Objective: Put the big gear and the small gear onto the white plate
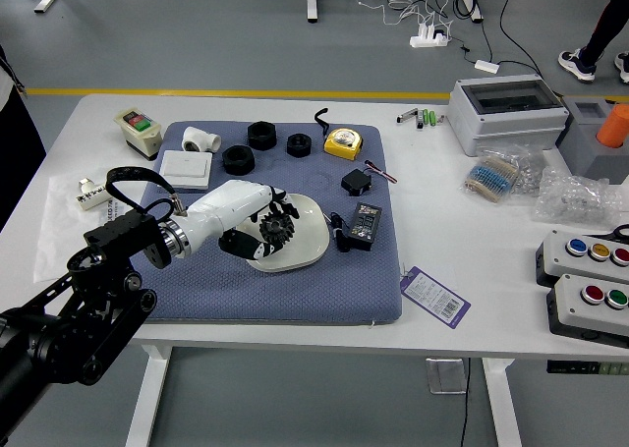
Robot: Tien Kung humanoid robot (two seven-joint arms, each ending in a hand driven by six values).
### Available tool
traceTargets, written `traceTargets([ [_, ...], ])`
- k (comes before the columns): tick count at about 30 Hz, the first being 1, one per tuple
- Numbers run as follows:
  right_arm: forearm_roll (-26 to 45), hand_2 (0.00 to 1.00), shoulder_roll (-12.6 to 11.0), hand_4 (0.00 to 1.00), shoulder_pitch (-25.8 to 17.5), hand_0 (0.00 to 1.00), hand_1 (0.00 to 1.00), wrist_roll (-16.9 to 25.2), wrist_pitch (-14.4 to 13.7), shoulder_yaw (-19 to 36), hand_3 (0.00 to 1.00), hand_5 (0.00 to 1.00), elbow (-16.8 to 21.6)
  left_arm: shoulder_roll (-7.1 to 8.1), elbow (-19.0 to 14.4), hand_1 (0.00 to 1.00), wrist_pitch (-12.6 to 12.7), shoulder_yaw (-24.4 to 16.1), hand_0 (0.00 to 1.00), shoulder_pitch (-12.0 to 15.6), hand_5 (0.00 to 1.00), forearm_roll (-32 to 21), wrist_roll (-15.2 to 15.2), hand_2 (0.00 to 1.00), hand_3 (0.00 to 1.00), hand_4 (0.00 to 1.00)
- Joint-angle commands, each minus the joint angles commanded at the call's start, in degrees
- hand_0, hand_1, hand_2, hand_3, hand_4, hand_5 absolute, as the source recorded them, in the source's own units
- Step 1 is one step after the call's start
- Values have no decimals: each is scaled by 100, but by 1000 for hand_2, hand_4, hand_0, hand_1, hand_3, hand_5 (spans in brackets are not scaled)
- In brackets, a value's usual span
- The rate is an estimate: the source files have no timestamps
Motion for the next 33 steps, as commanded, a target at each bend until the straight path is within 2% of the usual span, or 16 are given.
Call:
traceTargets([
  [3,-8,752,-3,786,9,687,704,1,-4,3,566,646,3,-106,179,478,190,57,392,-72,2,-3,-20,535,651,598],
  [4,-8,752,-3,786,10,687,704,1,-4,3,566,646,3,-113,191,534,204,60,466,-77,7,-2,-21,589,670,838],
  [6,-8,752,-6,786,16,687,704,-1,-3,-13,566,646,5,-218,359,534,238,40,466,-155,7,120,119,589,670,838],
  [9,-7,752,-9,786,18,687,704,-1,-1,-15,566,646,7,-287,509,534,177,16,466,-220,7,284,301,589,670,838],
  [10,-7,752,-10,786,18,686,704,-2,-1,-16,565,646,7,-306,557,685,139,4,614,-239,139,369,369,761,803,998],
  [15,-6,752,-10,786,17,686,704,-2,1,-22,565,646,7,-348,674,685,62,-13,614,-269,139,470,578,761,803,998],
  [16,-6,752,-9,786,16,687,704,-3,2,-23,566,646,7,-353,682,775,65,-16,721,-270,195,470,604,859,871,998],
  [22,-9,752,-3,787,1,687,704,-1,5,-26,566,647,8,-335,606,788,162,-76,736,-235,185,470,632,869,882,998],
  [27,-5,752,4,787,-20,687,704,2,10,-30,566,647,5,-243,353,788,323,-296,736,-171,185,470,555,869,882,998],
  [28,-8,752,6,787,-27,687,704,1,11,-34,566,646,4,-197,294,733,434,-384,702,-152,109,470,506,805,862,998],
  [29,-10,752,7,787,-31,687,704,1,12,-36,566,646,2,-162,263,733,509,-453,702,-137,109,470,481,805,862,998],
  [33,-8,752,8,787,-45,687,704,1,16,-34,566,646,1,-55,269,733,653,-667,702,-99,109,470,439,805,862,998],
])
